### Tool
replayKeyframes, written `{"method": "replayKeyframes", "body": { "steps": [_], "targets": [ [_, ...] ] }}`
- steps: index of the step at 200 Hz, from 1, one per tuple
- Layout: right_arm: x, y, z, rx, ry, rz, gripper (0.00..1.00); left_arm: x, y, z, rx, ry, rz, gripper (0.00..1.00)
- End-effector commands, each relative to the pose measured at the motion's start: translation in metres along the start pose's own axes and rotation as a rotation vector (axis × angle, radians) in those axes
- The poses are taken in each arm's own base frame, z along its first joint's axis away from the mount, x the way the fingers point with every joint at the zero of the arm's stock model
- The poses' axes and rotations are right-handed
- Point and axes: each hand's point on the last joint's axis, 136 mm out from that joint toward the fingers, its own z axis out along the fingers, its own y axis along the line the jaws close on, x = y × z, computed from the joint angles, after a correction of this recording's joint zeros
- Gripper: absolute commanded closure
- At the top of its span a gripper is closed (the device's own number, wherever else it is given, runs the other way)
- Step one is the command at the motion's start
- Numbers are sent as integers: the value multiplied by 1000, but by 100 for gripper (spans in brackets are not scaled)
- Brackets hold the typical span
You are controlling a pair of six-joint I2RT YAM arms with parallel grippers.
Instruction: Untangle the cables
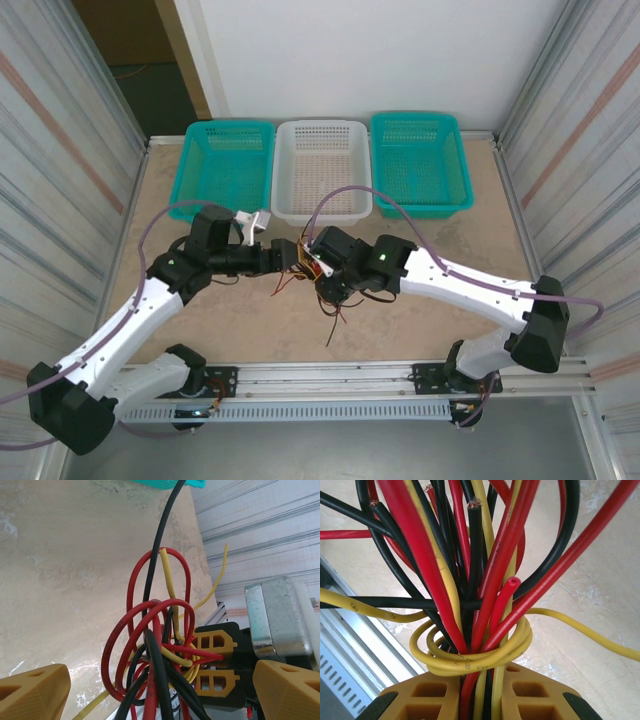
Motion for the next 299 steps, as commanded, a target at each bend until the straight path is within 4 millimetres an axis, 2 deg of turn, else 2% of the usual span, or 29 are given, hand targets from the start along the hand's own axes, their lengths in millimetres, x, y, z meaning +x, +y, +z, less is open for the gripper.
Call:
{"method": "replayKeyframes", "body": {
  "steps": [1,27,55,82,128,180,200,225,266,276,287,299],
  "targets": [
    [-25,20,-6,-41,-81,-79,82,3,-8,-8,32,-4,5,3],
    [-28,24,-6,-56,-92,-82,81,3,-5,-12,22,-7,-26,3],
    [-34,32,-8,-101,-121,-80,80,11,2,2,41,51,-98,8],
    [-41,37,-10,-131,-155,-73,80,10,3,12,93,47,-149,11],
    [-42,44,-10,-168,-161,-78,80,7,1,18,162,24,-205,12],
    [-45,52,-12,-212,-183,-86,80,6,12,26,189,-6,-284,20],
    [-45,51,-14,-214,-192,-84,81,1,18,26,197,-46,-317,30],
    [-47,51,-18,-219,-218,-75,80,0,22,27,197,-52,-337,50],
    [-49,44,-20,-205,-226,-44,78,-5,18,26,218,-66,-323,80],
    [-51,39,-23,-186,-243,-33,75,-8,17,25,221,-77,-317,86],
    [-54,30,-29,-156,-270,-10,65,-13,17,23,224,-98,-314,92],
    [-57,15,-36,-100,-301,33,45,-21,18,20,224,-127,-318,96]
  ]
}}
